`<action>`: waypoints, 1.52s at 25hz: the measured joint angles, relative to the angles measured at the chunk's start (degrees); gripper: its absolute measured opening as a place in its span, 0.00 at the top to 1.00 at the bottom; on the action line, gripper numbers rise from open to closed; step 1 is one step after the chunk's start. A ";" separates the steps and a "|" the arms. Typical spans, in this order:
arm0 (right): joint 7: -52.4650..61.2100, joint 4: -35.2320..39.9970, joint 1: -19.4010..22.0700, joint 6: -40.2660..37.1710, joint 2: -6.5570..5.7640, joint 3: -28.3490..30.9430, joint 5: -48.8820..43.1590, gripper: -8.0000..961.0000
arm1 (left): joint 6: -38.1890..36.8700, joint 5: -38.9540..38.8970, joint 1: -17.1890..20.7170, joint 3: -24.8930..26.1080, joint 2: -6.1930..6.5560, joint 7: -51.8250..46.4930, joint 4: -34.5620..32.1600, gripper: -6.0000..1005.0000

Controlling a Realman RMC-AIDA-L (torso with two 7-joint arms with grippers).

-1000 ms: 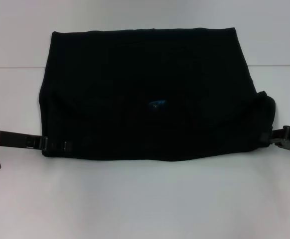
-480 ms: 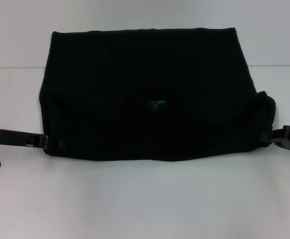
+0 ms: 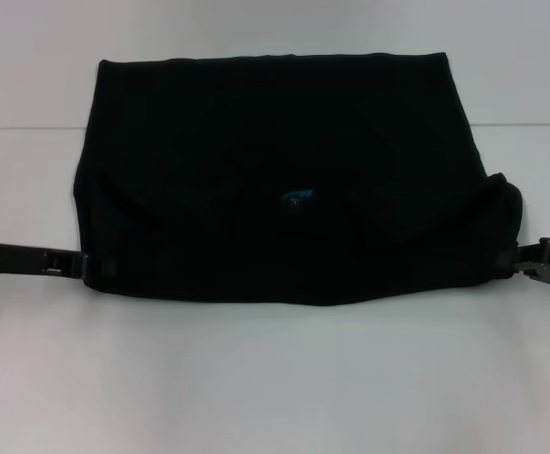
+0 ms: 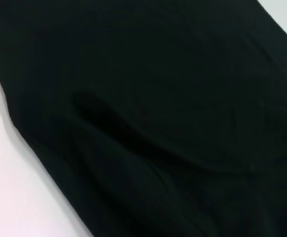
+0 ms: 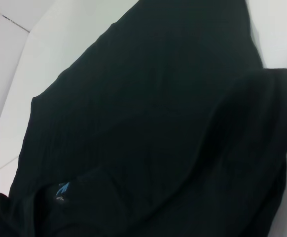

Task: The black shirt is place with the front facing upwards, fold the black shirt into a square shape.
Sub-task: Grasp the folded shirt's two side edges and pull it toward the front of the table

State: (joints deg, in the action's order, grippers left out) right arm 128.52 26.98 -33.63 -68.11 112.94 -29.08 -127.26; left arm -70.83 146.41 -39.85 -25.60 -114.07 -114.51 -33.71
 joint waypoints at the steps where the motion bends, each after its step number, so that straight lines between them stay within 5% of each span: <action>1: -0.19 0.03 0.05 -0.06 0.00 0.02 0.00 0.93 | -0.43 -0.28 0.44 1.35 0.04 1.38 0.03 0.94; 16: -6.66 0.35 4.10 -7.97 -0.63 1.48 0.69 0.93 | -12.64 -4.41 7.52 11.74 -0.80 13.44 -0.51 0.94; 27: -13.61 0.15 8.87 -18.86 -2.36 0.98 0.26 0.93 | -23.53 -3.82 15.00 12.49 -2.54 30.75 -2.51 0.94; 38: -22.40 -0.23 10.53 -26.85 -2.16 0.71 -4.53 0.93 | -25.13 -2.99 20.74 13.36 -4.41 46.93 -3.19 0.94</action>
State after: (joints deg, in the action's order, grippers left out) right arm 106.13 26.75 -23.10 -94.97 110.78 -28.37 -131.79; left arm -95.96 143.43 -19.11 -12.24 -118.49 -67.57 -36.90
